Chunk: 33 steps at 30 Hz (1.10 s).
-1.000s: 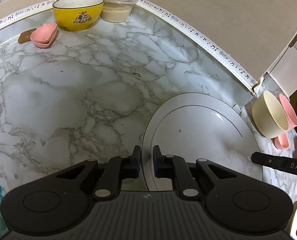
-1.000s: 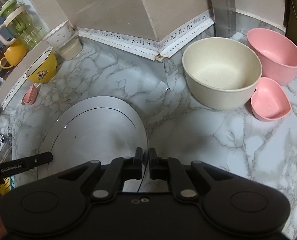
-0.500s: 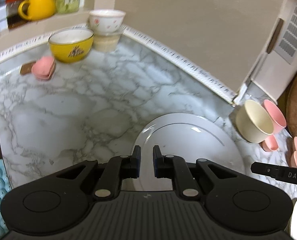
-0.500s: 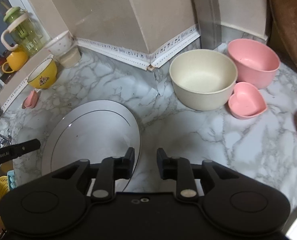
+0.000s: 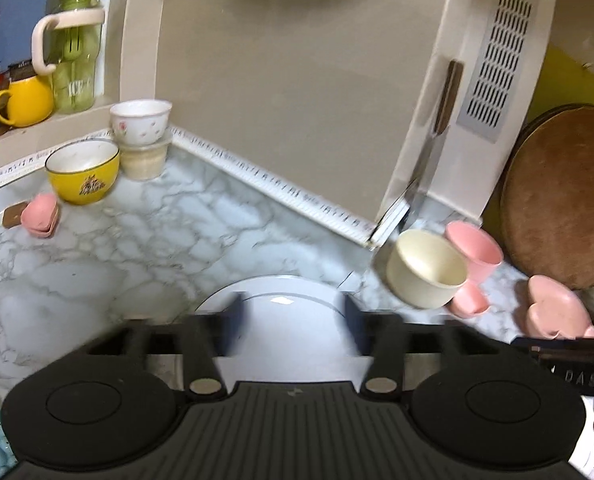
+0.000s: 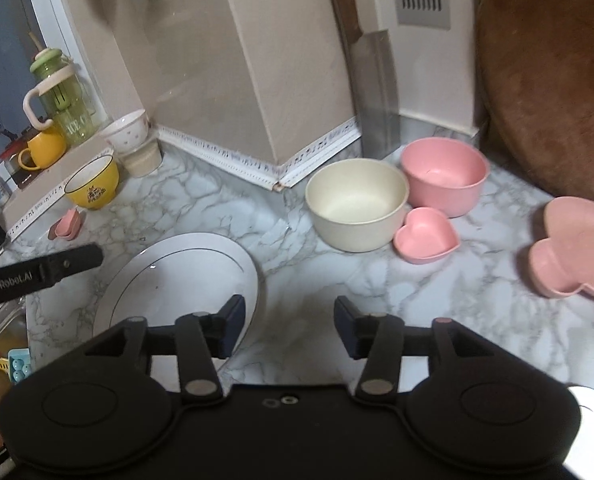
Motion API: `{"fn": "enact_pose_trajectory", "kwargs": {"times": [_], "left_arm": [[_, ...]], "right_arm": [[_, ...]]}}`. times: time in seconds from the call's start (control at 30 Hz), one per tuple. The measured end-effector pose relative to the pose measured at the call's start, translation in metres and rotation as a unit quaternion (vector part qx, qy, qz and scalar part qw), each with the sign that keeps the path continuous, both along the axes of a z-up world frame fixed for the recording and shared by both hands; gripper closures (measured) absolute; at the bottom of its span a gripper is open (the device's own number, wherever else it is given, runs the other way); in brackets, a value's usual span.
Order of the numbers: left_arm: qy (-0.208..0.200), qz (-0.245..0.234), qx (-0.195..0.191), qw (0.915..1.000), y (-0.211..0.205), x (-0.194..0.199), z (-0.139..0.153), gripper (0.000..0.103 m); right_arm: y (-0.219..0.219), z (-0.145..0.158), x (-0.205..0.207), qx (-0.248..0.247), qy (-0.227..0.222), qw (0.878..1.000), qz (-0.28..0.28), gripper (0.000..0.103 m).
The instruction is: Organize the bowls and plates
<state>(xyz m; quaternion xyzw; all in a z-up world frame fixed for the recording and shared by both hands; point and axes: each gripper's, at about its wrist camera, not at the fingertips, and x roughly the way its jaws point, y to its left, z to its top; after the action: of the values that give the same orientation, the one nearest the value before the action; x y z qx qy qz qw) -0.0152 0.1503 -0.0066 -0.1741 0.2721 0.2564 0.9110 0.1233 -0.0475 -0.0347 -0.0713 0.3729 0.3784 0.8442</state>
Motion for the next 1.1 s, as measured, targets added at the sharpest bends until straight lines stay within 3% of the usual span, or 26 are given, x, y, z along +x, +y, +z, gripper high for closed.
{"fn": "enact_pose_trajectory", "kwargs": {"times": [0.03, 0.33, 0.43, 0.57, 0.8, 0.93, 1.1], "left_arm": [[-0.008, 0.001, 0.004, 1.0, -0.004, -0.001, 0.002, 0.025], [-0.013, -0.049, 0.031, 0.9983, -0.035, 0.009, 0.012, 0.025], [-0.013, -0.064, 0.03, 0.9974, -0.045, 0.011, 0.012, 0.023], [-0.013, -0.082, 0.031, 0.996, -0.058, 0.014, 0.01, 0.018], [-0.012, -0.138, 0.027, 0.99, -0.086, 0.026, 0.007, 0.018], [0.001, -0.181, 0.025, 0.9832, -0.107, 0.039, 0.001, 0.018], [0.022, -0.235, 0.015, 0.9716, -0.133, 0.059, -0.012, 0.018]], "right_arm": [[-0.004, 0.001, -0.002, 0.001, -0.005, 1.0, -0.003, 0.044], [-0.034, 0.01, -0.021, -0.002, -0.064, 0.998, -0.024, 0.016], [-0.043, 0.012, -0.028, -0.008, -0.082, 0.996, -0.03, 0.001], [-0.06, 0.012, -0.036, -0.009, -0.103, 0.994, -0.038, 0.0], [-0.103, 0.006, -0.045, -0.028, -0.141, 0.986, -0.079, 0.0], [-0.127, 0.003, -0.048, -0.05, -0.153, 0.981, -0.107, 0.0], [-0.156, -0.003, -0.045, -0.065, -0.135, 0.978, -0.144, 0.0]]}}
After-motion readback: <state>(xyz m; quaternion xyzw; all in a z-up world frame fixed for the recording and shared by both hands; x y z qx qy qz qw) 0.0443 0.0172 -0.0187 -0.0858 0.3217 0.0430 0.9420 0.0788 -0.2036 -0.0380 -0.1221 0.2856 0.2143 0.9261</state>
